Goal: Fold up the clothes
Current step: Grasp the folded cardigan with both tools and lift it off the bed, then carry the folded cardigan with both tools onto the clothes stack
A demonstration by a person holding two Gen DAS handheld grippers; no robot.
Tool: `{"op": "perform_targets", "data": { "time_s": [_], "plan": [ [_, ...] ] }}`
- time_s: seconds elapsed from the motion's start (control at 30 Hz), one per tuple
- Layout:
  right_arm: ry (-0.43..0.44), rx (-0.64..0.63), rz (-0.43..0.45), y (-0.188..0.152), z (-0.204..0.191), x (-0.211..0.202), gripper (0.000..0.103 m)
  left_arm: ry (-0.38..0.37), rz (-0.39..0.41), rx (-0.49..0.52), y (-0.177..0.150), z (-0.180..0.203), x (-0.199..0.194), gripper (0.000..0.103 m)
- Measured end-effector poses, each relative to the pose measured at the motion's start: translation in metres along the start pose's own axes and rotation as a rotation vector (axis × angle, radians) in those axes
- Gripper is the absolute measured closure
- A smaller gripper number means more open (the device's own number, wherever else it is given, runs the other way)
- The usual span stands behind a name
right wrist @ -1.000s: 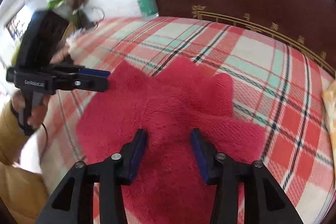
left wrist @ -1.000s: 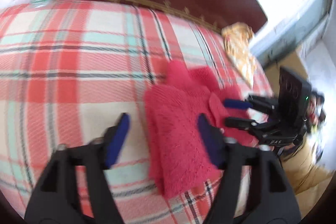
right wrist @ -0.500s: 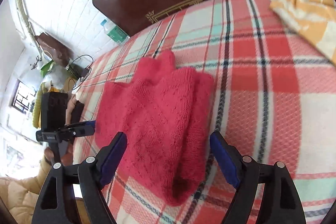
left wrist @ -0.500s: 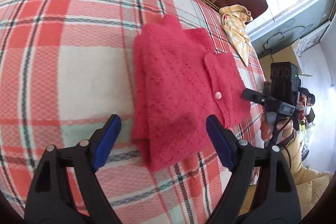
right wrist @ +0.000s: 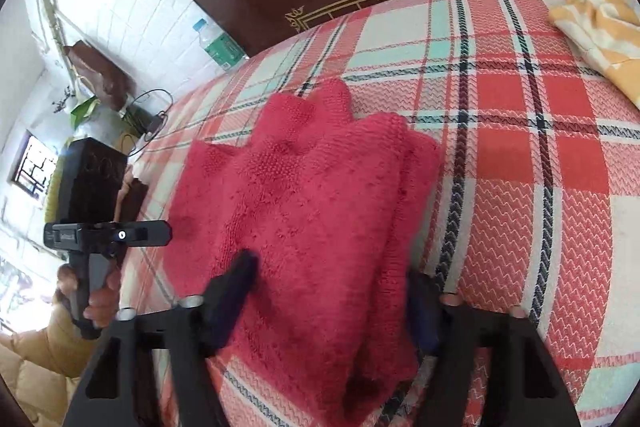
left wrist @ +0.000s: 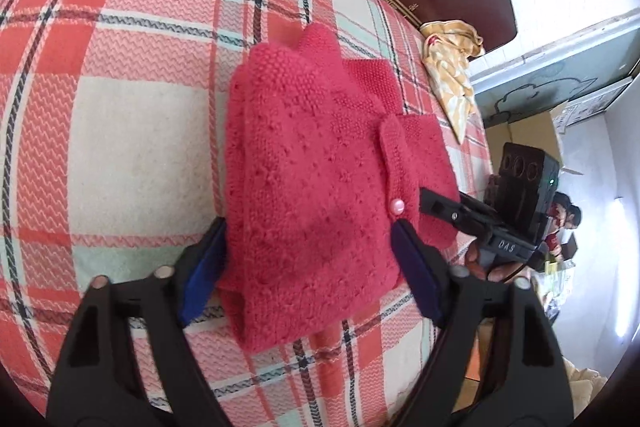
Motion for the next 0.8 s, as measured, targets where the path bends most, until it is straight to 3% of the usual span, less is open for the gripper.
{"op": "perform_targets", "data": {
  "time_s": [0.03, 0.07, 0.13, 0.3, 0.47, 0.63, 0.8],
  "plan": [
    [-0.001, 0.008, -0.001, -0.001, 0.001, 0.000, 0.056, 0.013, -0.016, -0.001, -0.002, 0.000, 0.002, 0.057],
    [0.011, 0.016, -0.004, -0.001, 0.001, 0.001, 0.066, 0.012, -0.028, -0.012, -0.004, 0.000, 0.004, 0.065],
    [0.043, 0.036, -0.016, -0.003, -0.002, 0.002, 0.074, -0.002, -0.037, -0.056, -0.005, -0.002, 0.008, 0.074],
    [0.172, 0.149, 0.005, 0.001, -0.011, -0.017, 0.077, -0.120, -0.004, -0.074, -0.002, 0.019, -0.018, 0.076],
    [0.289, 0.151, 0.047, 0.014, -0.050, -0.053, 0.077, -0.183, 0.052, -0.021, 0.002, 0.052, -0.074, 0.076],
    [0.417, 0.103, 0.134, 0.047, -0.122, -0.098, 0.077, -0.172, 0.190, 0.076, 0.007, 0.086, -0.176, 0.076],
    [0.589, 0.008, 0.186, 0.088, -0.235, -0.133, 0.077, -0.070, 0.396, 0.182, 0.006, 0.112, -0.311, 0.076]
  ]
}}
Point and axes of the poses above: each gripper's, at about its wrist camera, not at the fingertips, and x roughly the way its jaws point, z to its right, y to its top, the point moved 8 cm from there along x, roughly the way its jaws point, and after that the axes turned 14 degrees about -y, right-handed, at the moved point
